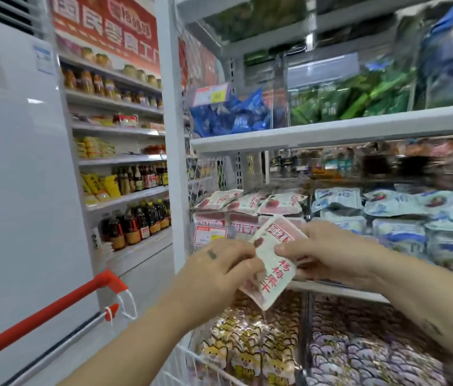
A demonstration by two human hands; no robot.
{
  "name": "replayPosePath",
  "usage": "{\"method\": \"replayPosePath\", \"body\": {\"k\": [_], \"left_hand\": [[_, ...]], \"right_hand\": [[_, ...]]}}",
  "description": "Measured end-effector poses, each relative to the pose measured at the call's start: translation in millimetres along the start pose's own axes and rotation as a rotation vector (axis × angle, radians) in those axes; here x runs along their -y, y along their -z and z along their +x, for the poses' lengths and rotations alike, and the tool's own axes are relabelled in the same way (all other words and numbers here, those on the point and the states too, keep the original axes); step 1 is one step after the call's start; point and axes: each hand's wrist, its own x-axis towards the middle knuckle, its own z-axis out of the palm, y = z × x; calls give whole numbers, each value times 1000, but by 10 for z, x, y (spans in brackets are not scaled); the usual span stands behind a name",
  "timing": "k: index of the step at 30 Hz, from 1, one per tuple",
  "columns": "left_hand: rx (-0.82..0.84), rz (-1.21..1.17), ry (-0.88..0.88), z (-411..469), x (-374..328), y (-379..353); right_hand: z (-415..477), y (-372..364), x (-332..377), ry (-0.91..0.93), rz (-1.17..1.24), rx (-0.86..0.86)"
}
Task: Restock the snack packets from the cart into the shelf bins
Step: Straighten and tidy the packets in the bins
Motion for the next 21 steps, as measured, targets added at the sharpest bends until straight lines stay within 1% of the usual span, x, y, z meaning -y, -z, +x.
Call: {"method": "replayPosePath", "body": {"k": [2, 4, 5, 6, 7, 9, 12, 15, 19, 21], "left_hand": [[2, 7, 34, 61, 183, -97], [54, -28, 207, 97, 404, -165], [122, -50, 316, 131, 515, -172], [212, -74, 403, 168, 632, -186], [288, -104, 453, 206, 740, -213], [380, -159, 500, 308, 892, -263], [430, -226, 560, 443, 1032, -325], [480, -270, 593, 472, 1145, -353], [508, -442, 676, 350, 1209, -350], [526, -499, 734, 270, 1202, -361]], "right_hand": [[81, 140, 174, 175, -294, -150], [170, 286, 397, 323, -597, -368], [212, 330, 503, 385, -686, -452], [262, 353, 590, 441, -731, -501], [319, 355, 659, 491, -750, -524], [455, 317, 737, 578, -760, -524], [642, 220, 748, 649, -792, -505], [788, 166, 694, 676, -838, -494], [857, 171, 642, 673, -881, -456], [873, 156, 620, 649, -947, -412]]}}
